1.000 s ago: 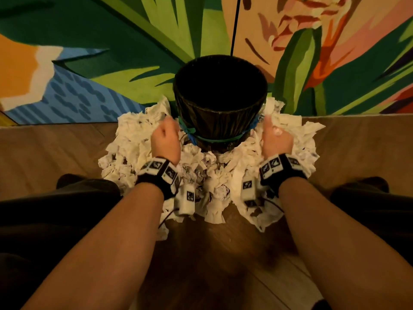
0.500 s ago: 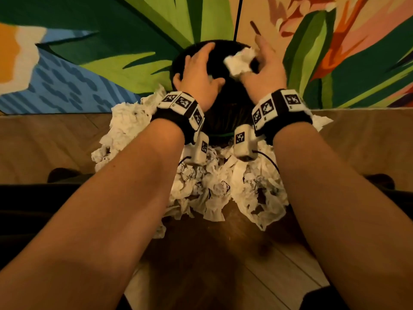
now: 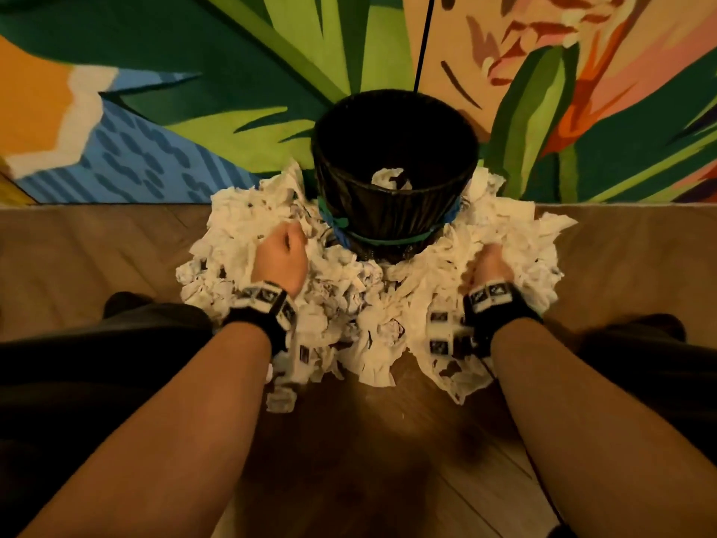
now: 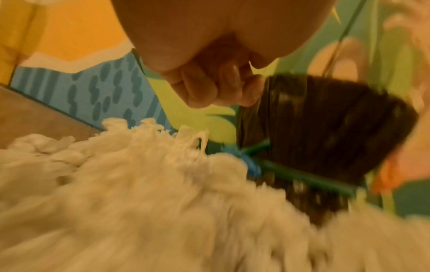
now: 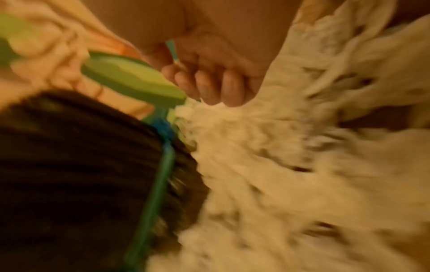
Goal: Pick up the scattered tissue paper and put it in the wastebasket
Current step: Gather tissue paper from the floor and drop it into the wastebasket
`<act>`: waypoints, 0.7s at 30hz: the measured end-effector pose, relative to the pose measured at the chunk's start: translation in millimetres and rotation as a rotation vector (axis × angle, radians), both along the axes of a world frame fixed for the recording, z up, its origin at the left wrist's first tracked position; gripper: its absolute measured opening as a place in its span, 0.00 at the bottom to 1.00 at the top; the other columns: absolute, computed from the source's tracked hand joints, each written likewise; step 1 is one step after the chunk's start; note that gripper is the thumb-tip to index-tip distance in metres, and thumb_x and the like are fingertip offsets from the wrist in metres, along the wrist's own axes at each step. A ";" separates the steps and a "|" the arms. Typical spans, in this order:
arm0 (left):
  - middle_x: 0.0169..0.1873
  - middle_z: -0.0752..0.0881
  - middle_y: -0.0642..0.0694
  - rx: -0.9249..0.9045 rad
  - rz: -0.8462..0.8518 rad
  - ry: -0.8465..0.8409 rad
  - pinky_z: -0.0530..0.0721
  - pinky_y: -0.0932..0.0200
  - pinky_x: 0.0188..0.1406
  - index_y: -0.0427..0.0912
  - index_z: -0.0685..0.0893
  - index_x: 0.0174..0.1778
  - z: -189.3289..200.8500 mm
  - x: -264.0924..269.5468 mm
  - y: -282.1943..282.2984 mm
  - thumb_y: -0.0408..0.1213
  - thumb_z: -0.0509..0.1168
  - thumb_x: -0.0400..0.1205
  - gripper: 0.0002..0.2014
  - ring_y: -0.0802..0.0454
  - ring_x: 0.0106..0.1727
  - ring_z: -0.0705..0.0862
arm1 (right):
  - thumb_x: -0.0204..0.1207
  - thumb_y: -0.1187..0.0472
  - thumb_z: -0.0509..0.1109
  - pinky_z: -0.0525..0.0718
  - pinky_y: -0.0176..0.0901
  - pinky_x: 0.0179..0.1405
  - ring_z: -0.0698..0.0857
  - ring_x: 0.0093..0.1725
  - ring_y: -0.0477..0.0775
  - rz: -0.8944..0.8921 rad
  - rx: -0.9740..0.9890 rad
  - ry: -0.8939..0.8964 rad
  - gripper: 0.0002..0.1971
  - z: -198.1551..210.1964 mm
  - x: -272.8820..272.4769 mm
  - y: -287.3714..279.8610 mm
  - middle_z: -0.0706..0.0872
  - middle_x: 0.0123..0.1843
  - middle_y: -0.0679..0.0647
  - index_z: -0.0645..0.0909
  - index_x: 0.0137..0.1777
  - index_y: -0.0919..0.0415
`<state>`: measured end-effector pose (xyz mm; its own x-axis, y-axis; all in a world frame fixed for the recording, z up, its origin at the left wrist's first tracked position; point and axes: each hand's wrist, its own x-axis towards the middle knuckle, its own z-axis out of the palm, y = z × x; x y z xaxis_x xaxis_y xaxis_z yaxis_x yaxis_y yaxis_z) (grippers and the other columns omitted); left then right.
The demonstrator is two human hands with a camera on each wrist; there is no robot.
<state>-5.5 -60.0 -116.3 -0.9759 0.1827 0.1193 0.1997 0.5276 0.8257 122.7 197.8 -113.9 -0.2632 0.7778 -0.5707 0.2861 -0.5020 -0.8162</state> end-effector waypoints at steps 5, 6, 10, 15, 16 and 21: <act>0.38 0.87 0.46 -0.610 -0.394 -0.182 0.87 0.50 0.43 0.50 0.80 0.53 -52.7 58.6 -24.3 0.53 0.54 0.88 0.14 0.47 0.38 0.85 | 0.84 0.48 0.58 0.83 0.50 0.59 0.83 0.53 0.59 1.097 0.630 -0.515 0.13 -63.8 39.0 -68.7 0.85 0.54 0.52 0.82 0.56 0.52; 0.41 0.87 0.47 -0.693 -0.425 -0.230 0.87 0.50 0.45 0.52 0.78 0.53 -61.8 68.4 -29.0 0.52 0.55 0.87 0.11 0.47 0.40 0.85 | 0.83 0.48 0.59 0.83 0.50 0.57 0.83 0.51 0.56 1.314 0.717 -0.554 0.11 -74.6 46.3 -80.5 0.83 0.54 0.52 0.80 0.54 0.50; 0.52 0.84 0.47 -0.890 -0.407 -0.380 0.83 0.46 0.55 0.56 0.75 0.55 -90.6 88.5 -53.8 0.49 0.59 0.84 0.06 0.44 0.53 0.84 | 0.81 0.54 0.64 0.82 0.54 0.64 0.80 0.63 0.59 1.586 0.863 -0.649 0.16 -106.7 71.4 -114.1 0.70 0.73 0.53 0.78 0.68 0.44; 0.55 0.84 0.46 -0.990 -0.372 -0.397 0.84 0.50 0.47 0.56 0.73 0.66 -110.7 84.1 -76.9 0.50 0.69 0.80 0.19 0.43 0.57 0.84 | 0.82 0.57 0.62 0.72 0.49 0.77 0.71 0.77 0.62 1.560 0.806 -0.636 0.18 -115.9 67.6 -112.9 0.60 0.86 0.52 0.83 0.68 0.42; 0.57 0.84 0.46 -0.997 -0.357 -0.407 0.86 0.48 0.50 0.57 0.73 0.66 -112.8 82.9 -78.0 0.49 0.69 0.81 0.19 0.43 0.58 0.84 | 0.83 0.58 0.61 0.71 0.50 0.77 0.70 0.78 0.62 1.575 0.789 -0.648 0.19 -117.1 66.8 -110.4 0.61 0.86 0.52 0.82 0.70 0.44; 0.52 0.86 0.47 -0.947 -0.332 -0.425 0.85 0.52 0.49 0.53 0.83 0.54 -114.6 81.9 -71.1 0.46 0.61 0.85 0.07 0.46 0.53 0.85 | 0.85 0.58 0.59 0.75 0.49 0.74 0.77 0.73 0.56 1.567 0.808 -0.646 0.19 -117.3 64.8 -104.6 0.76 0.77 0.53 0.80 0.73 0.55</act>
<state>76.4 -131.1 -230.9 -0.7890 0.2851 -0.5443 0.2444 0.9584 0.1477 187.6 93.2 -231.2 -0.8325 0.1739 -0.5261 0.3648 0.8866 -0.2842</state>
